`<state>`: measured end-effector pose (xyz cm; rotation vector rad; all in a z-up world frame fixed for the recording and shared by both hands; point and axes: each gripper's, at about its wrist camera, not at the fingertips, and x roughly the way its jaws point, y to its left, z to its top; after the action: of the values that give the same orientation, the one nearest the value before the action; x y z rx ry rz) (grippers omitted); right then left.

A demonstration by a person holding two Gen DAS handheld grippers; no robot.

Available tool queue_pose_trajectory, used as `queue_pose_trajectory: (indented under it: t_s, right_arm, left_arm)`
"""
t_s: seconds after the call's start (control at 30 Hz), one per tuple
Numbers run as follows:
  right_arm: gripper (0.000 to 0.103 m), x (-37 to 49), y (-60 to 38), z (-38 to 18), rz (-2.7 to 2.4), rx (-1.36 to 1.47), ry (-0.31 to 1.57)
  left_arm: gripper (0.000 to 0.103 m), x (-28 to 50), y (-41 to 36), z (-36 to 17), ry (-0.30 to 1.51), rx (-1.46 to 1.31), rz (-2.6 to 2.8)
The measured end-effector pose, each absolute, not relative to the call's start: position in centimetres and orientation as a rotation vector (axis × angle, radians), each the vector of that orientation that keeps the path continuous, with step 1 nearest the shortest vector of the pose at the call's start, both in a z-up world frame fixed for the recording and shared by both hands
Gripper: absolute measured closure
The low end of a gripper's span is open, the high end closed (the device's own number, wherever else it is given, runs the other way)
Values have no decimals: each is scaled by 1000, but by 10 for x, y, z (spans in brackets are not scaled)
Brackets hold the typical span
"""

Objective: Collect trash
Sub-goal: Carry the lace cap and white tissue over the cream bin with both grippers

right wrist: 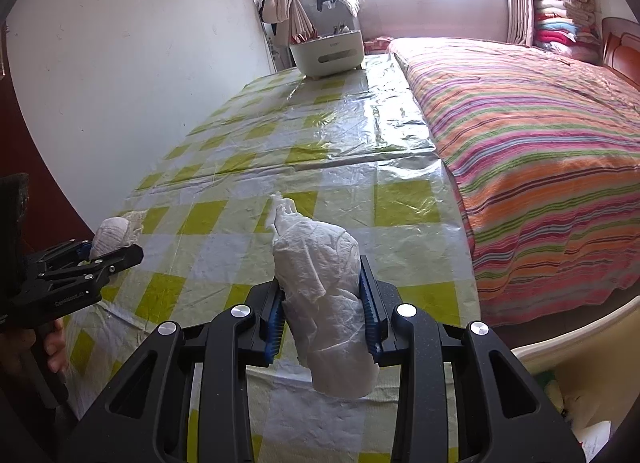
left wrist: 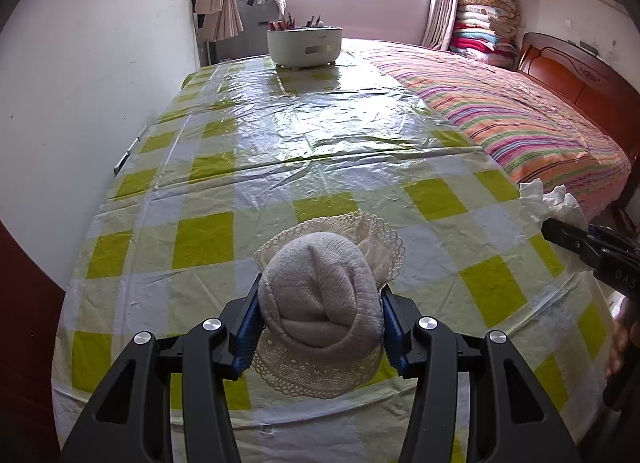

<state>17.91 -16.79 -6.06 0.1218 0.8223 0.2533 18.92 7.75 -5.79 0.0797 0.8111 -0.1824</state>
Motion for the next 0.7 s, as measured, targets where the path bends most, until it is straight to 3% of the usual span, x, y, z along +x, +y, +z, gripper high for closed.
queue_pose_trajectory:
  t_s: [0.7]
  right_arm:
    - [72,135,-249,-53,140,227,760]
  left_arm:
    - [54,169,-8,-44,788,135,-340]
